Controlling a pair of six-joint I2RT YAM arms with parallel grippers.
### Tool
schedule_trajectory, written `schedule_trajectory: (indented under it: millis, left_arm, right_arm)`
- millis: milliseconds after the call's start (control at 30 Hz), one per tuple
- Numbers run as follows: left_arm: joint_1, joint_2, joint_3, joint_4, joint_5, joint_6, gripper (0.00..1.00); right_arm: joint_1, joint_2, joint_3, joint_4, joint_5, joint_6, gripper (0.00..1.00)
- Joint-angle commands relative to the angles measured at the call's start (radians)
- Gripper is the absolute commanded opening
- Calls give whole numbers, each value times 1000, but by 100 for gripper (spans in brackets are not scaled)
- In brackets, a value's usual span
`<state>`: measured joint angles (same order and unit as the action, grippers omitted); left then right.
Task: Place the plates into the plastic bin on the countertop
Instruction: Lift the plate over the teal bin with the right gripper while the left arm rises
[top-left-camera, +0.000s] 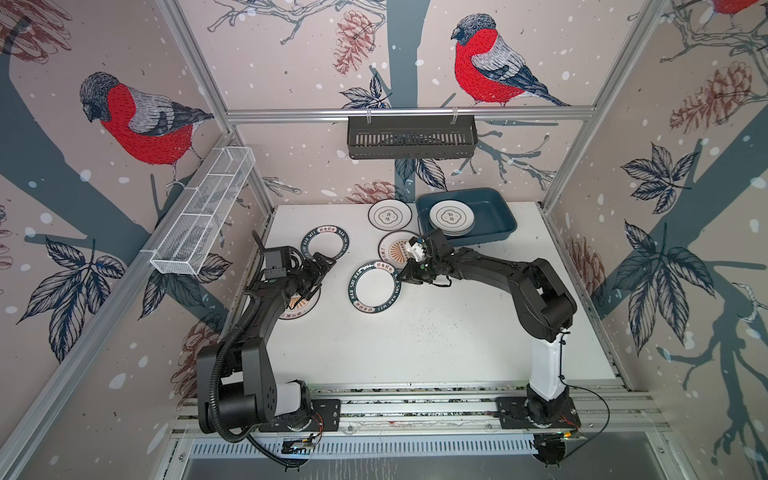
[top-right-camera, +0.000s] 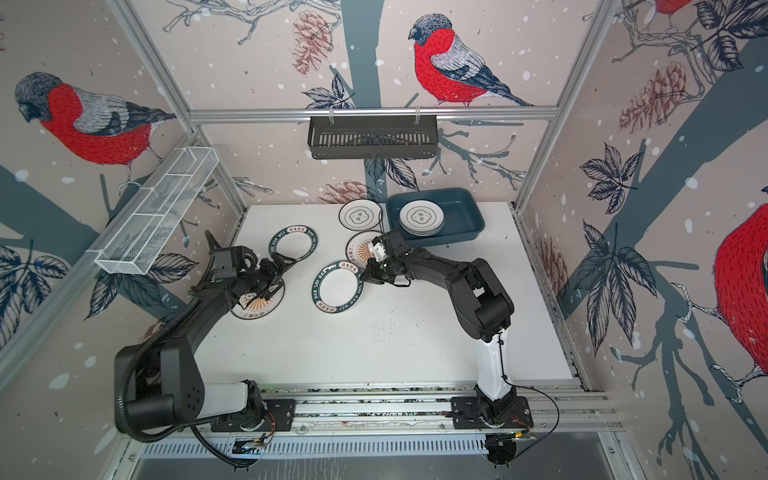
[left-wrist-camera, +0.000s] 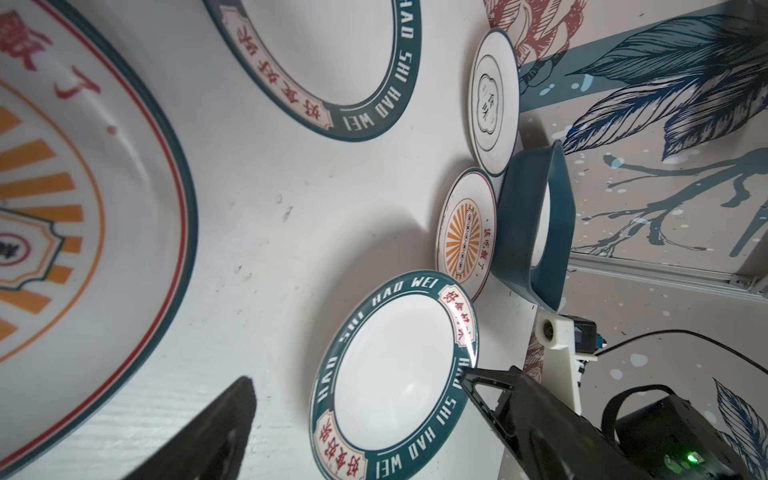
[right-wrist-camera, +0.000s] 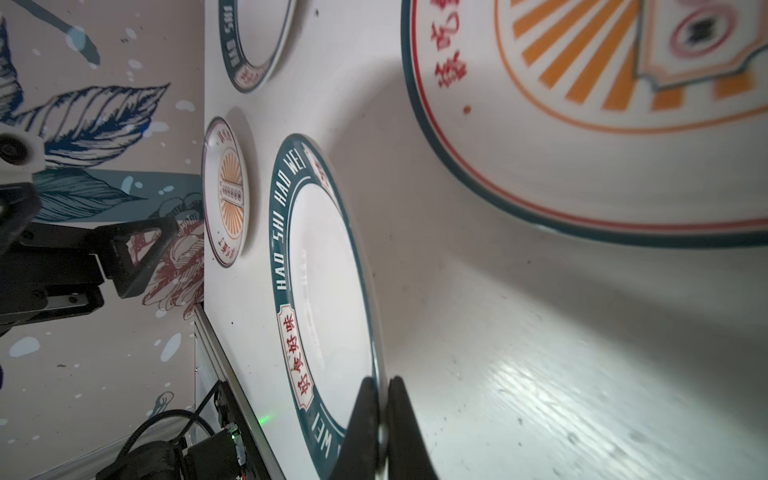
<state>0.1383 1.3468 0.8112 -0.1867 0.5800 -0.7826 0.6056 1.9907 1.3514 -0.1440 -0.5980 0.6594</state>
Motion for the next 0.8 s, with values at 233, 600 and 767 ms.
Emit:
schedule_trajectory:
  millis: [233, 600, 767]
  left_arm:
    - [-185, 88, 181, 198, 64, 42, 96]
    - [-381, 344, 514, 278, 18, 94, 96]
    - [-436, 461, 671, 237, 44, 146, 96]
  right_arm:
    - [-133, -109, 2, 34, -19, 33, 3]
    - [-318, -93, 127, 34, -30, 64, 3]
    - [-386, -49, 182, 71, -17, 106, 3]
